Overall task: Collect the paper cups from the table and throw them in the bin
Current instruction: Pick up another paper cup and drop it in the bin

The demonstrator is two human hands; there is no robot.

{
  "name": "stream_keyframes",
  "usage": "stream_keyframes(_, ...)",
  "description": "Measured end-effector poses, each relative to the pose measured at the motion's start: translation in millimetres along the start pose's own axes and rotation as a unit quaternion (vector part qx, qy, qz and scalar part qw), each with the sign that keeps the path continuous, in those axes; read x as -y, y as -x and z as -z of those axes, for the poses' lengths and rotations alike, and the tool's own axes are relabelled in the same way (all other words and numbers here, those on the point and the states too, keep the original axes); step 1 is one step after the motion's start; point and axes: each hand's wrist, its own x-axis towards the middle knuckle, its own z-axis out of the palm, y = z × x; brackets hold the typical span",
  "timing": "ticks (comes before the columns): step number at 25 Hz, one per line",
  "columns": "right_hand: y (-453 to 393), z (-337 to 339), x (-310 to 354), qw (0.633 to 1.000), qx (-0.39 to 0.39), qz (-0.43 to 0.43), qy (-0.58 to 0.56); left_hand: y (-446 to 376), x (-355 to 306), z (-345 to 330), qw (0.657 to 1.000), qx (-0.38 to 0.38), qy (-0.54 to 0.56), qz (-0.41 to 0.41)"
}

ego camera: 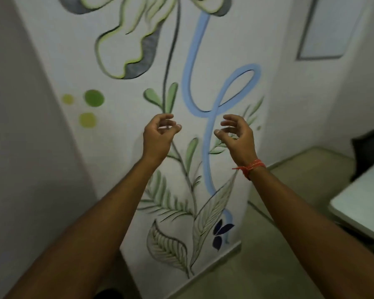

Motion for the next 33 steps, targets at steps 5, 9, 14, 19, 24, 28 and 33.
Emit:
stream_keyframes(5,-63.5,155.2,-32.4,0.991,-0.112,-0.003,0.073,-53.0,0.5,-182.5,0.993,0.108,0.036,-0.028)
stream_keyframes(9,-101.3,266.4,-66.2,0.974,-0.191,-0.016,0.123,-80.7,17.1,-321.1,0.982,0.17,0.077,-0.017)
stream_keyframes(14,-152.0,364.5,-134.5,0.95,-0.262,-0.037,0.165,-132.0,61.7,-465.3,0.96,0.256,0.111,-0.005)
stream_keyframes(19,-215.6,436.0,-192.0,0.91,-0.338,-0.056,0.233,-198.2,100.4,-592.7,0.931,0.335,0.145,-0.003)
stream_keyframes(24,-273.8,509.1,-237.0,0.876,-0.391,-0.07,0.274,-249.6,121.1,-733.0,0.897,0.41,0.167,-0.001)
stream_keyframes(28,-318.4,582.3,-293.5,0.848,-0.437,-0.076,0.289,-276.1,158.5,-850.1,0.878,0.455,0.151,-0.006)
stream_keyframes(33,-407.0,685.8,-374.7,0.839,-0.448,-0.094,0.294,-340.1,202.3,-995.7,0.882,0.455,0.12,-0.005)
